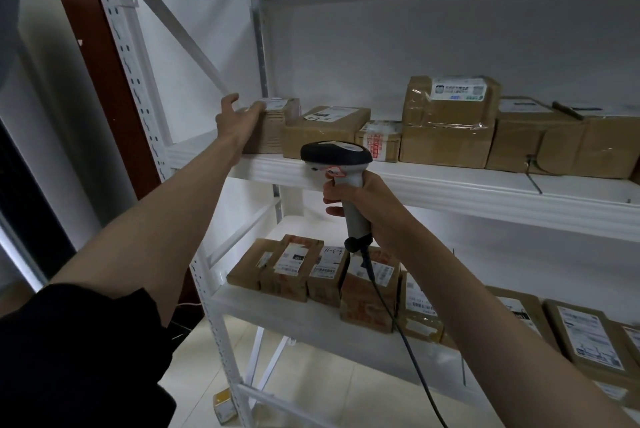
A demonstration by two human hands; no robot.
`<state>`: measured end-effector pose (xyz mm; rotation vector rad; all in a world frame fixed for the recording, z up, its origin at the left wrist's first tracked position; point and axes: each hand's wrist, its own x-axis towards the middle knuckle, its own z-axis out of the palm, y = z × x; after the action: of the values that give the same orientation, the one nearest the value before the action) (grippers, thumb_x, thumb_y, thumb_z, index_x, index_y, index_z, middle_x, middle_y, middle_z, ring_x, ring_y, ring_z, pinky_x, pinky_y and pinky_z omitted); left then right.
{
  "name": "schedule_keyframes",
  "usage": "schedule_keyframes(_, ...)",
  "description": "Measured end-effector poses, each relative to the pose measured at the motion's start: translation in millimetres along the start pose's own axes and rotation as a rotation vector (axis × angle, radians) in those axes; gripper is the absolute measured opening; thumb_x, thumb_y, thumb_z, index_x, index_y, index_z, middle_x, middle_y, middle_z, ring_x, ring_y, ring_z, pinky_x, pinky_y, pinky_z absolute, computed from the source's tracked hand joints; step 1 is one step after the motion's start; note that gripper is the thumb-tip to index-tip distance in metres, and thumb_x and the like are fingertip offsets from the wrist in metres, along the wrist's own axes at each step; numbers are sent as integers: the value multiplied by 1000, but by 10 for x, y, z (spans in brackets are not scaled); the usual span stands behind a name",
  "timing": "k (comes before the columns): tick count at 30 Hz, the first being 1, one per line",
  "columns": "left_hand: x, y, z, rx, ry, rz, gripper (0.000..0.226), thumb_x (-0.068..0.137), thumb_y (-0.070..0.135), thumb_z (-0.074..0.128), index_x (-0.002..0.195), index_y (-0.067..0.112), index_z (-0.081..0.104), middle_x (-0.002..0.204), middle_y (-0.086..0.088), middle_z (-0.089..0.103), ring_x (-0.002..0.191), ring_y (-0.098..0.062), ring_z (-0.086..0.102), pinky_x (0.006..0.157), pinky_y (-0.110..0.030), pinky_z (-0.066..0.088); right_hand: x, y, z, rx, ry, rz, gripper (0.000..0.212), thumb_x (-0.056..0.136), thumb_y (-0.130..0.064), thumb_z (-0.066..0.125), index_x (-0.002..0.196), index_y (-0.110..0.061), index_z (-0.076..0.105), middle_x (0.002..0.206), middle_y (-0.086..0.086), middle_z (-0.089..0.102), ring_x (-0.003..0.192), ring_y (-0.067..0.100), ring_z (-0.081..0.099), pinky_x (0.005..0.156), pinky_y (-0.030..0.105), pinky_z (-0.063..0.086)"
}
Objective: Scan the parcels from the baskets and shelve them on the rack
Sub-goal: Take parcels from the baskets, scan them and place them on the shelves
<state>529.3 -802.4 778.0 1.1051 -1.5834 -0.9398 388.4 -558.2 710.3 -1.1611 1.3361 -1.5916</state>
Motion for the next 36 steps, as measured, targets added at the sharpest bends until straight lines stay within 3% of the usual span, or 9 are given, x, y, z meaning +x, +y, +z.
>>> schedule_keyframes(4,50,108,208,164,34,-20,62,81,70,64,128,31,55,138,-7,40,121,-29,49,105,-38,44,46,13,-49,9,-24,-9,20,88,1,70,103,-12,68,80,-5,75,75,10,73,66,25,59)
schedule_keyframes(11,143,48,207,132,31,-5,27,87,58,60,102,37,50,133,-6,38,109,-26,48,102,-39,46,57,50,-126,24,-17,-1,19,88,1,71,102,-11,68,80,-6,75,74,9,73,65,24,59)
schedule_keyframes(14,171,-4,195,78,-25,37,27,90,50,59,111,33,55,133,-3,47,112,-23,51,97,-37,47,51,42,-157,23,-8,6,17,88,1,70,101,-10,69,81,-4,75,74,9,73,66,25,59)
schedule_keyframes(18,176,-34,156,26,-49,84,21,94,42,59,111,30,61,131,1,57,118,-21,53,106,-40,46,29,22,-210,15,13,0,17,88,0,70,103,-8,69,84,-1,74,75,11,72,69,26,60)
schedule_keyframes(22,6,-56,69,12,13,106,58,92,47,65,144,30,46,146,-6,47,128,-23,50,112,-36,42,-24,-31,-185,21,37,-8,22,88,1,70,109,-6,67,88,3,73,75,11,71,69,26,59)
schedule_keyframes(24,-148,-91,2,9,83,162,66,92,44,66,150,28,40,151,-10,40,133,-24,46,114,-31,38,-72,-59,-130,39,45,-14,23,88,2,69,110,-5,67,89,5,72,74,12,71,69,27,59)
schedule_keyframes(29,-569,-213,-254,71,67,225,65,91,35,68,150,23,41,152,-10,36,137,-22,41,109,-26,35,-297,-102,95,40,79,4,29,89,1,69,118,0,64,95,10,71,80,16,69,74,29,61)
schedule_keyframes(36,-1307,-306,-641,150,-46,263,53,90,30,73,137,22,51,139,-10,42,130,-26,45,112,-41,40,-1023,-162,447,49,114,18,32,91,-1,67,122,0,63,97,12,68,89,20,66,78,29,60)
